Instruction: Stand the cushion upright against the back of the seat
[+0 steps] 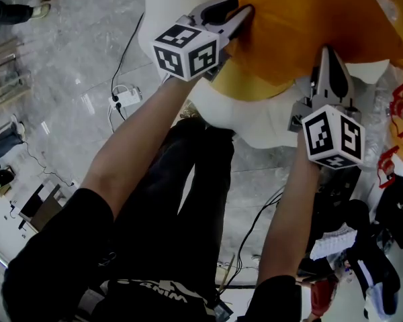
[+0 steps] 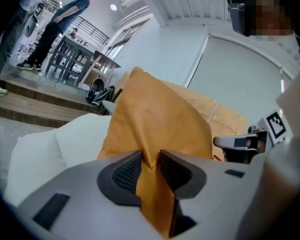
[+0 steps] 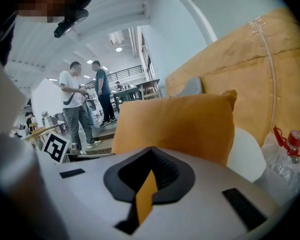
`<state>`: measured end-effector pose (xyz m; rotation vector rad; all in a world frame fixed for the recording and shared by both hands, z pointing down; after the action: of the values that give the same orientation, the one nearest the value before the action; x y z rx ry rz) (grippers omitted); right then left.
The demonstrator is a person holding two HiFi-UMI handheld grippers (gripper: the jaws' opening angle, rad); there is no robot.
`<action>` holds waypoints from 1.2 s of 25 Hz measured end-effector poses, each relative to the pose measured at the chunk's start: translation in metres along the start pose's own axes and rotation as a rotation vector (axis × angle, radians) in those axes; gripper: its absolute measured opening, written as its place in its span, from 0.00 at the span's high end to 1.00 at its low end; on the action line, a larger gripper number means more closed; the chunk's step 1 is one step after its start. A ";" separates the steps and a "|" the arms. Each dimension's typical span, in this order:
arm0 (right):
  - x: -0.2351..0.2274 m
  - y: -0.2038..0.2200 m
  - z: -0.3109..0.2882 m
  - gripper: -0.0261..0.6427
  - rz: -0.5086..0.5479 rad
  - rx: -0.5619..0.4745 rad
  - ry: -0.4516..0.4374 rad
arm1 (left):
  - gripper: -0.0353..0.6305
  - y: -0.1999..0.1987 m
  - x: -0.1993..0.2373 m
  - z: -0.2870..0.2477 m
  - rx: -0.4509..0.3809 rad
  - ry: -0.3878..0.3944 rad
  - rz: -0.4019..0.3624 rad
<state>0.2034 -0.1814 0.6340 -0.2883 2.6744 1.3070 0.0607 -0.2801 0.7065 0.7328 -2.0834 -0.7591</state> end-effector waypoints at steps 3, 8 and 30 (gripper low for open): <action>0.001 0.001 0.007 0.93 0.031 0.001 0.023 | 0.69 -0.001 -0.002 0.004 0.015 -0.023 -0.034; 0.006 -0.011 0.040 0.93 0.048 0.007 0.001 | 0.56 -0.015 -0.028 0.030 0.060 -0.016 -0.155; 0.206 -0.107 0.391 0.79 0.046 -0.119 -0.338 | 0.94 -0.157 -0.335 0.371 -0.036 0.324 -0.364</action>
<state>0.0483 0.0422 0.2691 -0.0147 2.3405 1.3899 -0.0283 -0.0479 0.2456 1.1522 -1.6607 -0.8090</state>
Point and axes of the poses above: the fingertips, and each gripper's own axes: z backward along the fingers, x to its left, y out of its underside, the point moved 2 cm from there along z, backward along the fingers, and after that the axes turned 13 degrees about x, right-handed, at the moved point
